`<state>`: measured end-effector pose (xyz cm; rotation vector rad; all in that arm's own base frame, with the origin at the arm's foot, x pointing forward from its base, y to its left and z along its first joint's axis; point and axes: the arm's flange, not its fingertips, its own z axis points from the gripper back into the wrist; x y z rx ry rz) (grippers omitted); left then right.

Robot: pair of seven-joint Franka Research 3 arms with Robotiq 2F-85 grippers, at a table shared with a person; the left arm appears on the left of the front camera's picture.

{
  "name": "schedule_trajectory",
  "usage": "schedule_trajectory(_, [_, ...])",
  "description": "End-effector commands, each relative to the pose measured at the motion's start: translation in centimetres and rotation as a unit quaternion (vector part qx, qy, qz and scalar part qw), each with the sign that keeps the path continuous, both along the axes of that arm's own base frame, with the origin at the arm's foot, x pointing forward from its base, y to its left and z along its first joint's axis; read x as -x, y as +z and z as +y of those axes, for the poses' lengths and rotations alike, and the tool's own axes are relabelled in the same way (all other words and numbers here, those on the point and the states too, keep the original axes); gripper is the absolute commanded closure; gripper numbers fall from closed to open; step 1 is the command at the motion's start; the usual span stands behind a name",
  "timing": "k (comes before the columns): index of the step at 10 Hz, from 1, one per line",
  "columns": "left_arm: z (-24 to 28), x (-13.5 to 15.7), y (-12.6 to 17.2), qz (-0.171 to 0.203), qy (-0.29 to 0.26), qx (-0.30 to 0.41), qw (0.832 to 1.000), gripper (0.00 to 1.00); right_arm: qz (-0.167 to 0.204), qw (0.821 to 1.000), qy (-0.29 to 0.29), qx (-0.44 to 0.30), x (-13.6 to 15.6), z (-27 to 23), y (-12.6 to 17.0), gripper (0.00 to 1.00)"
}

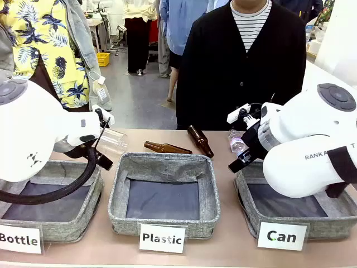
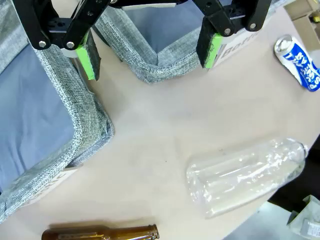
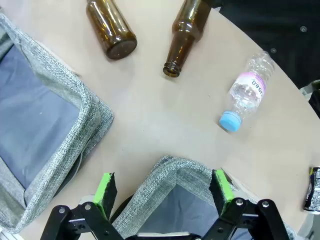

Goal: Sort the can waste into the basket.
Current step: Pick up the can waste from the table and place it in the right Fabric basket.

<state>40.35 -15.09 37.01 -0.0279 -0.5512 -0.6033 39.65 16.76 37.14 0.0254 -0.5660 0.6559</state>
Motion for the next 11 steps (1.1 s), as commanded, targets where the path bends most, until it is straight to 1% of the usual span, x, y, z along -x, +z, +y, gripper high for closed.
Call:
schedule_trajectory(1, [0.00, 0.00, 0.01, 0.000, 0.000, 0.000, 1.000, 0.00, 0.000, 1.000, 0.000, 0.000, 0.00, 0.00, 0.00, 0.00])
schedule_trajectory(11, [0.00, 0.00, 0.01, 0.000, 0.000, 0.000, 1.000, 0.00, 0.000, 1.000, 0.000, 0.000, 0.00, 0.00, 0.00, 0.00])
